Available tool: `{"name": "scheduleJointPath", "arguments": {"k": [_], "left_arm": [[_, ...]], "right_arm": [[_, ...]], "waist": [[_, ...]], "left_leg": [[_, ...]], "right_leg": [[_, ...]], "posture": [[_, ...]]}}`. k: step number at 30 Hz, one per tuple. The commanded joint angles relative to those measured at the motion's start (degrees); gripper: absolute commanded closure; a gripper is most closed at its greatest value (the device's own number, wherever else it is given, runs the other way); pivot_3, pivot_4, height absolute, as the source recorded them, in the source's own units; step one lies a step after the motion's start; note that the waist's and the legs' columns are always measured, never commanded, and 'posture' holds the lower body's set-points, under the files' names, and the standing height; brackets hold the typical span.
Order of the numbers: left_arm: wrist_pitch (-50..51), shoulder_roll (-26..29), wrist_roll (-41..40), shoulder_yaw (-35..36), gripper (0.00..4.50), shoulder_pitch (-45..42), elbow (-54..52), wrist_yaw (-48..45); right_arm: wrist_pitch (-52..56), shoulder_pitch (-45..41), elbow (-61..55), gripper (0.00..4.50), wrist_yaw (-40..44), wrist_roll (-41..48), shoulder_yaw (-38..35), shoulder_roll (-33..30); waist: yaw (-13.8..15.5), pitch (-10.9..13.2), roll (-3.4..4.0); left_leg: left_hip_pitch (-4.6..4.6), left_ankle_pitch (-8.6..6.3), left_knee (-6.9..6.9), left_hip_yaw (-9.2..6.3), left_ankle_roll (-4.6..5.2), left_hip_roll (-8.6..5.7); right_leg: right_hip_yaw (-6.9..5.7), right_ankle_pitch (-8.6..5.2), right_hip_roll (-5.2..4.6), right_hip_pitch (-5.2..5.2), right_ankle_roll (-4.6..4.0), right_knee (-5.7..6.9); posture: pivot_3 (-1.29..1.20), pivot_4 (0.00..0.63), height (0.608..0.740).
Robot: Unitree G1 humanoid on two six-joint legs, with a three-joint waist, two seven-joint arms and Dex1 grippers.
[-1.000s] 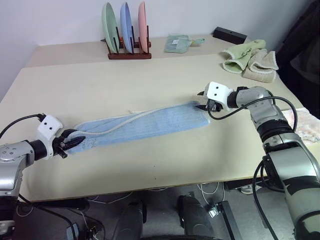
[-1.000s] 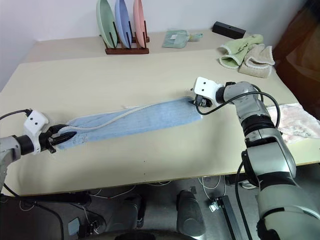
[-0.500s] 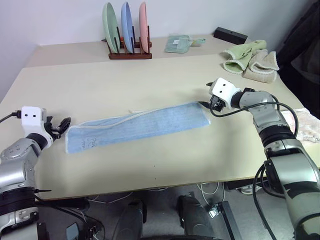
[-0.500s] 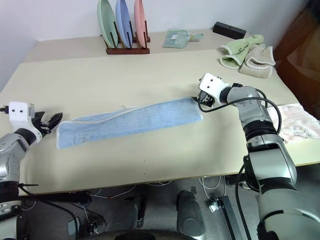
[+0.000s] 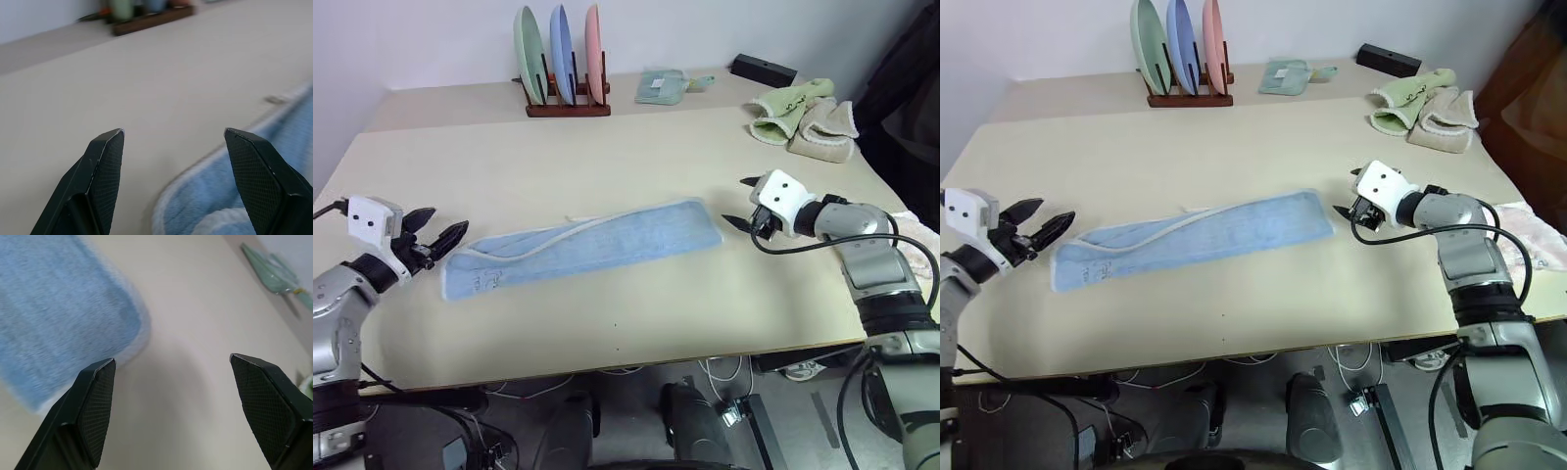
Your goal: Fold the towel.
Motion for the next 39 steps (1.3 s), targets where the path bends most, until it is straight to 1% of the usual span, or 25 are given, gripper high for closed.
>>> {"name": "scheduleJointPath", "arguments": {"k": [1, 4, 8, 11, 14, 16, 18, 20, 25, 28, 30, 31, 32, 35, 39], "left_arm": [[-2.43, 2.73, 0.97, -3.13, 1.20, 1.99, -2.58, -6.07], [-7.04, 5.41, 6.62, -8.12, 1.20, 3.10, -1.74, -8.40], [-11.37, 5.27, 11.03, -11.72, 1.20, 1.64, 0.80, -7.35], [-14.68, 4.55, 15.43, -13.45, 1.20, -0.44, 4.32, -3.44], [-17.00, 3.11, 18.45, -13.25, 1.20, -3.50, 8.36, 2.49], [-17.39, 1.99, 19.18, -12.67, 1.20, -5.44, 10.82, 5.85], [-14.32, -0.90, 16.85, -10.08, 1.20, -8.13, 12.84, 10.50], [-12.71, -2.18, 16.75, -9.16, 1.20, -9.34, 14.12, 13.34], [-7.95, -4.46, 14.85, -8.02, 1.20, -8.92, 13.45, 15.73], [-6.88, -5.36, 11.06, -5.01, 1.20, -7.99, 9.97, 15.52], [-6.41, -5.89, 7.60, -2.62, 1.13, -7.64, 6.47, 14.90], [-5.94, -6.09, 6.05, -1.85, 1.13, -7.50, 4.72, 14.51], [-5.53, -6.34, 4.47, -1.40, 1.13, -6.96, 2.15, 13.75], [-3.35, -6.47, 1.00, -3.99, 1.13, -3.40, -8.26, 9.63], [-1.86, -6.05, 0.76, -11.54, 1.13, 1.59, -19.06, 4.59]], "right_arm": [[1.73, 0.86, -4.56, 0.71, 0.00, 1.30, -1.76, -1.14], [3.69, 2.14, -7.57, 0.71, 0.20, 1.90, -1.49, -0.76], [5.36, 2.94, -9.94, 0.71, -0.07, 2.26, -0.95, 0.04], [5.82, 2.99, -10.28, 0.71, -0.30, 2.22, -0.78, 0.47], [5.83, 3.16, -10.36, 0.71, -0.35, 2.22, -0.66, 0.74], [5.68, 3.32, -10.26, 0.71, -0.48, 2.12, -0.56, 0.97], [5.54, 3.98, -10.72, 0.71, -0.73, 2.05, -0.54, 1.24], [5.86, 4.20, -11.26, 0.71, -0.94, 2.26, -0.70, 1.53], [7.57, 4.77, -13.14, 0.71, -1.54, 3.64, -1.63, 2.63], [19.24, 6.89, -19.90, 0.71, -0.98, 13.11, -6.54, 4.69], [29.84, 8.54, -25.52, 0.15, -2.31, 21.13, -11.11, 6.29], [34.08, 9.30, -27.83, 0.03, -3.22, 24.32, -12.88, 7.00], [38.53, 10.71, -30.50, 0.03, -4.09, 27.62, -14.60, 7.64], [50.12, 16.81, -37.94, 0.03, -7.32, 35.34, -18.43, 8.83], [61.43, 20.70, -41.85, 0.03, -14.25, 41.32, -21.89, 11.43]], "waist": [[0.06, 0.00, 0.00], [0.09, 0.00, 0.00], [0.18, 0.00, 0.00], [0.21, 0.00, 0.00], [0.22, 0.00, 0.00], [0.20, 0.00, -0.01], [0.21, -0.01, -0.01], [0.20, -0.02, -0.03], [0.09, -0.02, -0.03], [0.20, -0.03, -0.05], [0.37, -0.03, -0.06], [0.48, -0.03, -0.07], [0.64, -0.03, -0.07], [1.49, -0.08, -0.12], [1.79, -0.09, -0.11]], "left_leg": [[0.00, 0.00, 0.00, 0.01, 0.00, 0.00], [0.00, 0.00, 0.00, 0.00, 0.00, 0.00], [-0.01, 0.00, 0.02, 0.00, 0.01, 0.00], [-0.01, 0.00, 0.01, 0.00, 0.01, 0.00], [-0.01, 0.00, 0.02, -0.01, 0.01, 0.00], [-0.01, 0.00, 0.03, -0.01, 0.01, 0.00], [0.00, 0.00, 0.02, -0.01, 0.01, -0.01], [-0.01, 0.00, 0.05, -0.04, 0.01, -0.01], [0.01, 0.00, 0.05, -0.05, 0.01, 0.00], [-0.03, 0.00, 0.08, -0.07, 0.00, 0.00], [-0.05, 0.00, 0.09, -0.11, 0.00, 0.00], [-0.07, 0.00, 0.10, -0.15, 0.00, 0.00], [-0.08, 0.00, 0.13, -0.17, 0.00, -0.01], [-0.05, -0.01, 0.15, -0.20, 0.02, -0.01], [-0.04, -0.01, 0.19, -0.13, 0.02, -0.02]], "right_leg": [[0.00, 0.00, 0.00, 0.00, 0.00, 0.00], [0.00, 0.00, 0.00, 0.00, 0.00, 0.01], [0.00, 0.00, 0.00, 0.01, 0.00, -0.01], [-0.01, 0.00, 0.00, 0.01, 0.00, -0.01], [-0.01, 0.00, 0.00, 0.01, 0.00, 0.00], [-0.02, 0.00, 0.00, 0.01, 0.00, 0.00], [-0.01, 0.00, 0.00, 0.01, 0.01, 0.01], [-0.04, 0.01, 0.00, 0.01, 0.02, 0.03], [-0.03, 0.02, 0.00, 0.01, 0.05, 0.06], [-0.04, 0.02, 0.00, 0.01, 0.04, 0.04], [-0.04, 0.02, 0.00, 0.01, 0.04, 0.04], [-0.06, 0.02, 0.00, 0.01, 0.04, 0.04], [-0.07, 0.03, 0.00, 0.02, 0.04, 0.04], [-0.08, 0.03, -0.01, 0.10, 0.04, 0.00], [-0.04, 0.03, -0.01, 0.15, 0.03, -0.02]], "posture": [[0.00, 0.150, 0.740], [0.00, 0.150, 0.740], [0.00, 0.150, 0.740], [0.00, 0.150, 0.740], [0.00, 0.150, 0.740], [0.00, 0.150, 0.740], [0.00, 0.150, 0.740], [0.00, 0.150, 0.740], [0.00, 0.150, 0.740], [0.00, 0.150, 0.740], [0.00, 0.150, 0.740], [0.00, 0.150, 0.740], [0.00, 0.150, 0.740], [0.00, 0.150, 0.740], [0.00, 0.150, 0.740]]}}
